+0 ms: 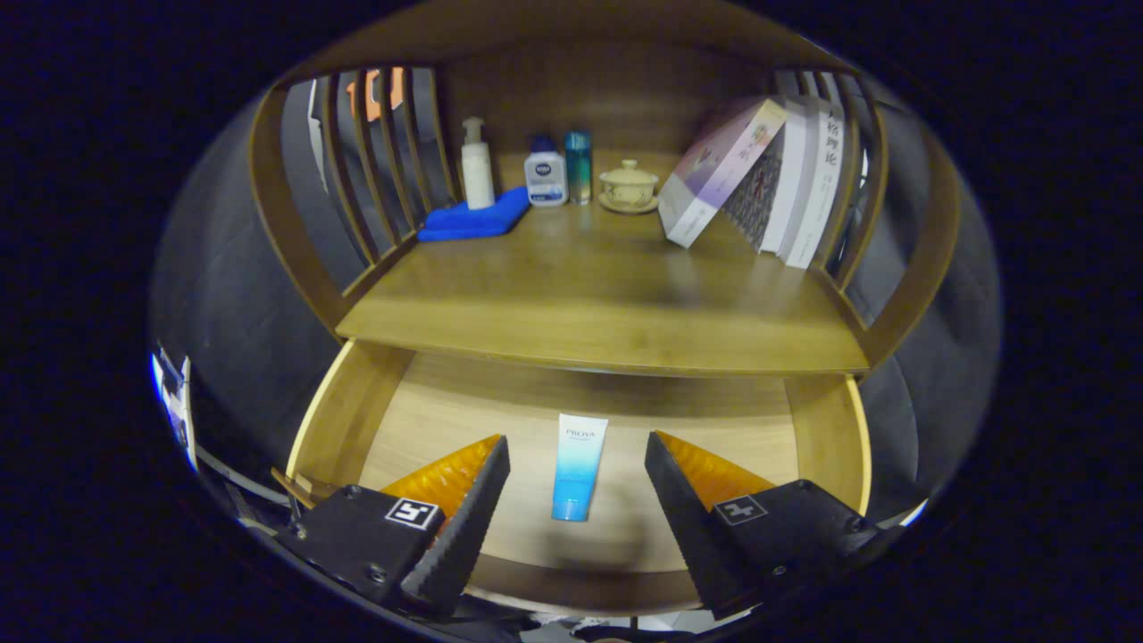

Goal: Pull open the drawer, take out the items inside it, and place them on the countertop above the cabinet.

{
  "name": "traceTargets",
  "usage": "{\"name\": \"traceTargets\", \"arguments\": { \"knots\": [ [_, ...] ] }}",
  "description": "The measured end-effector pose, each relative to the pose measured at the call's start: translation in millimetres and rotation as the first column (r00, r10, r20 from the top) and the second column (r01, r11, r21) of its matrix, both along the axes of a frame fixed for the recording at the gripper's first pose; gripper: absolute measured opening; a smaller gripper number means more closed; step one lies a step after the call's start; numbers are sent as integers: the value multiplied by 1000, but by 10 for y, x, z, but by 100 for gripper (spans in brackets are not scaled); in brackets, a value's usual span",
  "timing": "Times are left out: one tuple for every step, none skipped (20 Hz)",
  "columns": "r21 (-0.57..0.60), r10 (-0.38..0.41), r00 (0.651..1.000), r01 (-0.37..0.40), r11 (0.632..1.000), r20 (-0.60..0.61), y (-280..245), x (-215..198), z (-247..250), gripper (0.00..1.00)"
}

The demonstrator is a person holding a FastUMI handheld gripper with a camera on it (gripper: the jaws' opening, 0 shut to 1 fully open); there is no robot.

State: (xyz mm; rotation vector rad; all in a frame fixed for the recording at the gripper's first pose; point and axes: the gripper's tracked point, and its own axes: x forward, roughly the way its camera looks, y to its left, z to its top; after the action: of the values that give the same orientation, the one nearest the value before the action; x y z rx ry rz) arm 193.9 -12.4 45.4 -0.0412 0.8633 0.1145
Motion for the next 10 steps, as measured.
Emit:
{"name": "traceTargets", "arguments": {
  "knots": [
    [-3, -5, 999, 5, 1000, -36, 31, 43, -65, 96],
    [-7, -4, 997, 4, 1000, -72, 69, 77, -148, 96],
    [-13, -14, 993, 13, 1000, -114, 77, 93, -227, 95],
    [-10, -23, 988, 22, 1000, -154, 111, 97, -328, 95],
    [-16, -29, 978, 26, 1000, -206, 113, 78, -422, 95],
    [-31, -33, 969, 27, 999, -245, 108, 51, -502, 92],
    [-57, -49, 963, 35, 998, -267, 91, 65, -585, 91],
    [-82, -57, 957, 35, 996, -285, 54, 68, -650, 87],
    [-105, -59, 951, 29, 994, -304, 28, 68, -699, 85],
    [-130, -70, 946, 30, 991, -318, 4, 65, -754, 81]
  ]
}}
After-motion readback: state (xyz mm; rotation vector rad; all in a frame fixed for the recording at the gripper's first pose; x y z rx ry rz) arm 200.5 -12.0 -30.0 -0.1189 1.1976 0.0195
